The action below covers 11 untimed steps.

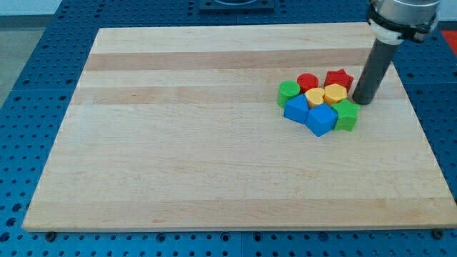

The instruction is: Move the yellow hexagon towards the center left side of the board

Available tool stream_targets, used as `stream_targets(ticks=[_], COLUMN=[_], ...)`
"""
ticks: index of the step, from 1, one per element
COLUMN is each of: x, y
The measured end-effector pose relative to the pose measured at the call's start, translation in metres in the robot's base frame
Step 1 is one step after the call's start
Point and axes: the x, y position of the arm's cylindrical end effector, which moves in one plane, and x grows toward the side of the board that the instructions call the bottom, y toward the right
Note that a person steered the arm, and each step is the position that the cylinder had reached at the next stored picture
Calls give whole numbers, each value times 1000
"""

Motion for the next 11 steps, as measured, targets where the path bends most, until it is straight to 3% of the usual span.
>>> stream_targets(ticks=[4, 11], x=[0, 22], y=[-21, -190])
